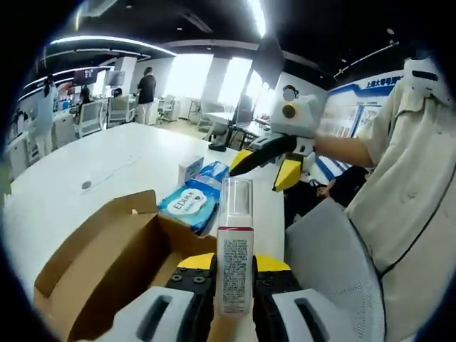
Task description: Operate the shoe box by opening the lid, removing the specified soft item, and placing it in the target area until the item is outside and the box remains undamaged.
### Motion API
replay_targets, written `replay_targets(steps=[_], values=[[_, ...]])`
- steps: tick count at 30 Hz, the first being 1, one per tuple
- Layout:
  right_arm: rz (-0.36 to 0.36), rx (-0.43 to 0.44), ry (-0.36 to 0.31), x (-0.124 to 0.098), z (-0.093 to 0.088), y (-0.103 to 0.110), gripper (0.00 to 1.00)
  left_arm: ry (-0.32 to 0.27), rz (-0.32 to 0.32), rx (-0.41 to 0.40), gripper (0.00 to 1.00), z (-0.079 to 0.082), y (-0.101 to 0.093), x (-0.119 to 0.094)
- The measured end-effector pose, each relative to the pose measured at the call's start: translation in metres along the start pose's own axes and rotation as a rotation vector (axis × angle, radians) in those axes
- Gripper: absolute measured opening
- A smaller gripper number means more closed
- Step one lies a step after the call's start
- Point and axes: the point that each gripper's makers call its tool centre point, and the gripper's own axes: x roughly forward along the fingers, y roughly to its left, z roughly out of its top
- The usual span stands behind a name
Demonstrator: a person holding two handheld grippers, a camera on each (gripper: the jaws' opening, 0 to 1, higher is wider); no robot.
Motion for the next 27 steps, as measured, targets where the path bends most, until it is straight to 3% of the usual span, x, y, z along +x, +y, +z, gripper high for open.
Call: replay_targets(steps=[6, 17, 23, 27], values=[[0.016, 0.01, -0.026, 0.009, 0.007, 0.006, 0.31, -0.076, -0.037, -0.01, 0.18, 0.013, -0.008, 0.005], [0.046, 0.077, -0.096, 0.016, 0.023, 0.014, 0.26, -0.165, -0.093, -0.023, 0.18, 0.027, -0.018, 0.012], [0.043, 0.122, -0.121, 0.018, 0.027, 0.014, 0.22, -0.178, -0.106, -0.012, 0.18, 0.028, -0.02, 0.02], [0.05, 0.104, -0.118, 0.018, 0.028, 0.017, 0.21, -0.18, -0.122, -0.012, 0.18, 0.028, -0.022, 0.023]])
